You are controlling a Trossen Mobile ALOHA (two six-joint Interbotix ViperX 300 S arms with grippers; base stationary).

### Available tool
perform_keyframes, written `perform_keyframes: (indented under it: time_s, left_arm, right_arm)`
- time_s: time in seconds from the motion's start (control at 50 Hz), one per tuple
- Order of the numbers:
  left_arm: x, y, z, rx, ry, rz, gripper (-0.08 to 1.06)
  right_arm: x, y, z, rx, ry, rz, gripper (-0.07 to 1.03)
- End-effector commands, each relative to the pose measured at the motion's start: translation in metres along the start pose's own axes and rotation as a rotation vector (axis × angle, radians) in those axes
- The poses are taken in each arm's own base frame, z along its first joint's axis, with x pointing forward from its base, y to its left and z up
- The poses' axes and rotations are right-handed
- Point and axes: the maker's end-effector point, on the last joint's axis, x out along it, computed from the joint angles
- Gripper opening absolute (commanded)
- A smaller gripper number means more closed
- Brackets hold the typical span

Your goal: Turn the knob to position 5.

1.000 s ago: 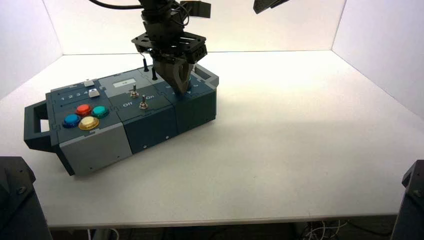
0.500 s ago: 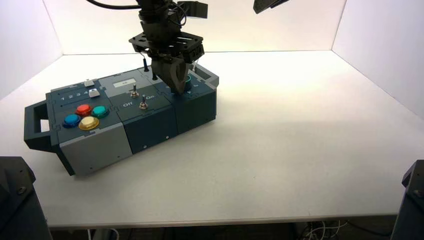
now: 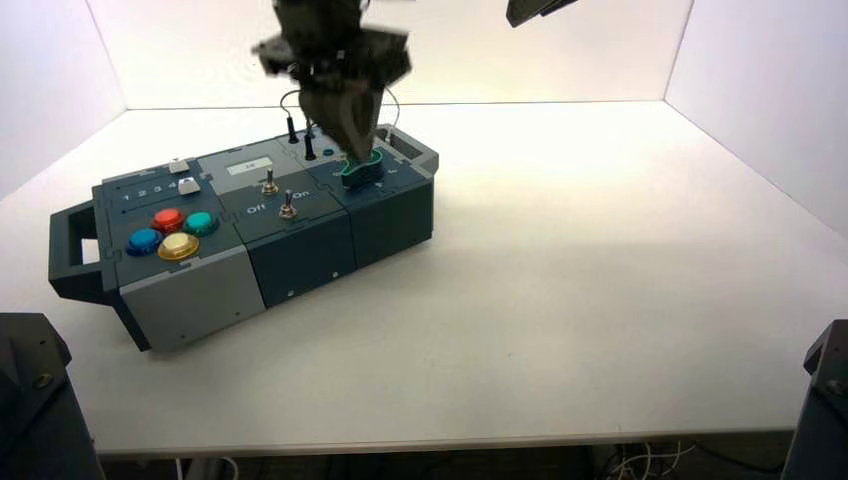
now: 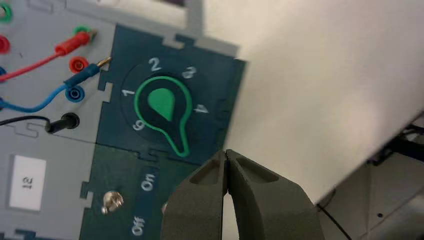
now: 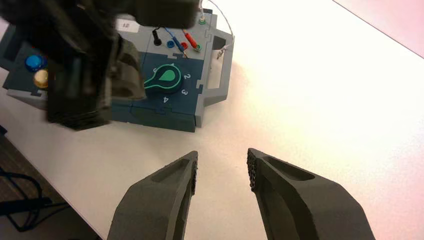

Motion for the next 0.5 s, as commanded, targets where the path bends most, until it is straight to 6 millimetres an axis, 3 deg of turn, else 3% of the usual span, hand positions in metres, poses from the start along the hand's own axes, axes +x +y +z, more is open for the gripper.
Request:
perform_keyframes:
  time_s: [0.02,0.3,0.5]
  left_arm:
    - [-0.039,-0.009,0.008,0.014,-0.085,-0.007,0.0]
    - [-0.079,-0.013,-0.002,0.045,-0.134,-0.004,0.47]
    - [-0.097,-0.011,-0.009,0.085,-0.216,0.029,0.52]
  right_arm:
    - [-0.005,-0.002,0.009,0.01,-0.038,-0.005,0.53]
    - [-0.006,-0.004,0.01,0.014,-0.041,-0.009,0.53]
    - [-0.006,-0.009,0.008,0.025,-0.038,-0.02,0.53]
